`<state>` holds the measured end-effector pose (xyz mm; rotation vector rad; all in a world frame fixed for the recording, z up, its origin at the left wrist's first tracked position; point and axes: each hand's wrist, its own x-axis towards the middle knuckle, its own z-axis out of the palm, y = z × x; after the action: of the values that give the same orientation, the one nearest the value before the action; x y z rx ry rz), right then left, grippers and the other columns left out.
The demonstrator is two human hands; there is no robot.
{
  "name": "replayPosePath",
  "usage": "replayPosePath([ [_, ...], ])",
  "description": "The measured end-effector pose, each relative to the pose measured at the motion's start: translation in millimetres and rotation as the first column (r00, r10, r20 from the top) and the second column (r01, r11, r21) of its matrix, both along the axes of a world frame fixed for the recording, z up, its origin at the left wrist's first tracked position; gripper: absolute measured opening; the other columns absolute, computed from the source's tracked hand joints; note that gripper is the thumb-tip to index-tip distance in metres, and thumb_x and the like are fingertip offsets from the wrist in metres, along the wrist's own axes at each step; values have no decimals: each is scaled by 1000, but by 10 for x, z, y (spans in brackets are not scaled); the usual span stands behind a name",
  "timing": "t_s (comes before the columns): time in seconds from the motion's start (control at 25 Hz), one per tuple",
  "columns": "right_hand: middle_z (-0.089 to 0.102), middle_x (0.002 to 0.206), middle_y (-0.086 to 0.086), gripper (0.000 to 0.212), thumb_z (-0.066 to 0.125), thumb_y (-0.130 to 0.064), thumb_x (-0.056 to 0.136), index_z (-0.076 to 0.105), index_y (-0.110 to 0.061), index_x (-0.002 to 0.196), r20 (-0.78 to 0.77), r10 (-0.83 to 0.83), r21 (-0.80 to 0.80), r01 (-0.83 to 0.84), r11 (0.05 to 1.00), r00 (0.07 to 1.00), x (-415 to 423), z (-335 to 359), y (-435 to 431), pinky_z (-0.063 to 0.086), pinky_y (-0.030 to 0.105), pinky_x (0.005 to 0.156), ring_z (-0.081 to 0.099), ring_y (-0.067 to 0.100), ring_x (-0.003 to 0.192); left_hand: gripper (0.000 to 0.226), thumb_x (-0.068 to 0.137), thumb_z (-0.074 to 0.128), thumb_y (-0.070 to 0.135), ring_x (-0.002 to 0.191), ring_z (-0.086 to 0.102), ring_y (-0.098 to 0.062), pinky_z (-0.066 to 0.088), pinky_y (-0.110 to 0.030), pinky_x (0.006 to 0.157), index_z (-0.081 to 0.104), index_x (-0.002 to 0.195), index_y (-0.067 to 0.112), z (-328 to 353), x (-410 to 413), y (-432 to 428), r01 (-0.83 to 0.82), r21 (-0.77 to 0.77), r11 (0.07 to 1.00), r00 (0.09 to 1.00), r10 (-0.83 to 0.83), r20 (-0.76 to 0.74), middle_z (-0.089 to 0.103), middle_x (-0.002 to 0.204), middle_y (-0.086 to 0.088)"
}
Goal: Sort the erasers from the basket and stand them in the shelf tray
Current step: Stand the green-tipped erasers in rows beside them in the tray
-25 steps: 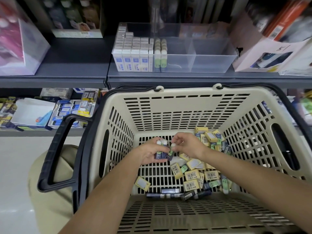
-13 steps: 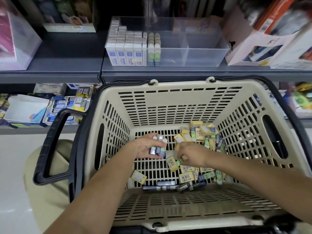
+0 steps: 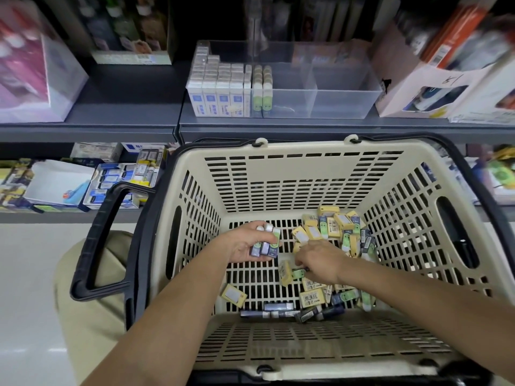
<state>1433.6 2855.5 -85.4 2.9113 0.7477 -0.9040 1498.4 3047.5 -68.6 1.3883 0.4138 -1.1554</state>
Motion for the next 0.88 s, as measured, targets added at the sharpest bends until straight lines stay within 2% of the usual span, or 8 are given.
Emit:
replayPosePath([
  [0.2, 56, 93, -8, 10, 59, -24, 83, 55, -26, 92, -31, -39, 51, 41, 998, 999, 14, 62, 4, 33, 31, 86, 45, 17, 99, 36, 79, 68, 2, 80, 66, -21, 59, -32, 64, 53, 109, 15, 88, 34, 2, 2, 4, 1000, 996, -2, 85, 63, 111, -17],
  [0.28, 54, 87, -14, 10, 63, -24, 83, 56, -27, 90, -98, -159, 146, 172, 974, 982, 56, 187, -39, 36, 24, 80, 45, 11, 93, 34, 78, 69, 3, 82, 65, -21, 58, -35, 63, 54, 106, 17, 148, 52, 13, 2, 22, 1000, 995, -4, 104, 59, 105, -12],
  [0.36, 53, 84, -17, 13, 68, -21, 82, 57, -27, 85, -232, -370, 299, 428, 853, 899, 168, 396, -115, 41, 15, 67, 49, 7, 79, 35, 78, 67, 3, 86, 63, -22, 58, -39, 62, 55, 108, 16, 225, 84, 5, 11, 28, 1000, 990, -15, 142, 55, 105, -11],
  [0.4, 56, 84, -13, 16, 69, -17, 81, 56, -26, 83, -289, -445, 378, 528, 760, 847, 228, 518, -153, 45, 18, 64, 51, 8, 72, 33, 79, 67, 2, 86, 63, -22, 58, -41, 62, 56, 108, 15, 274, 106, -12, 8, 19, 1000, 986, -11, 165, 55, 103, -10],
  [0.48, 59, 87, -3, 21, 69, -10, 81, 56, -25, 88, -337, -510, 519, 608, 600, 791, 316, 738, -202, 49, 29, 75, 54, 11, 71, 27, 81, 65, 3, 80, 63, -20, 59, -38, 61, 57, 102, 16, 414, 152, -77, -8, -24, 1000, 976, 13, 219, 56, 97, -9],
  [0.56, 59, 88, -1, 27, 66, -4, 82, 57, -24, 98, -384, -503, 624, 620, 477, 774, 365, 937, -187, 50, 28, 83, 59, 12, 79, 25, 83, 64, 2, 73, 63, -17, 57, -31, 58, 57, 98, 20, 596, 209, -150, 13, -72, 997, 954, 9, 301, 58, 92, -7],
  [0.68, 63, 83, 1, 24, 66, 0, 81, 60, -21, 88, -422, -484, 723, 607, 330, 766, 423, 1157, -101, 51, 23, 79, 61, 10, 75, 28, 83, 62, -2, 64, 62, -12, 56, -27, 54, 57, 96, 22, 872, 249, -194, 60, -104, 993, 909, -11, 416, 58, 84, -3],
  [0.88, 64, 75, 5, 11, 66, -5, 82, 60, -13, 87, -327, -541, 817, 519, 251, 775, 706, 1557, -16, 49, 13, 66, 63, 5, 65, 30, 82, 62, -6, 68, 66, -15, 54, -27, 52, 60, 92, 23, 1290, 422, -131, -21, -208, 978, 826, 134, 548, 61, 88, -4],
])
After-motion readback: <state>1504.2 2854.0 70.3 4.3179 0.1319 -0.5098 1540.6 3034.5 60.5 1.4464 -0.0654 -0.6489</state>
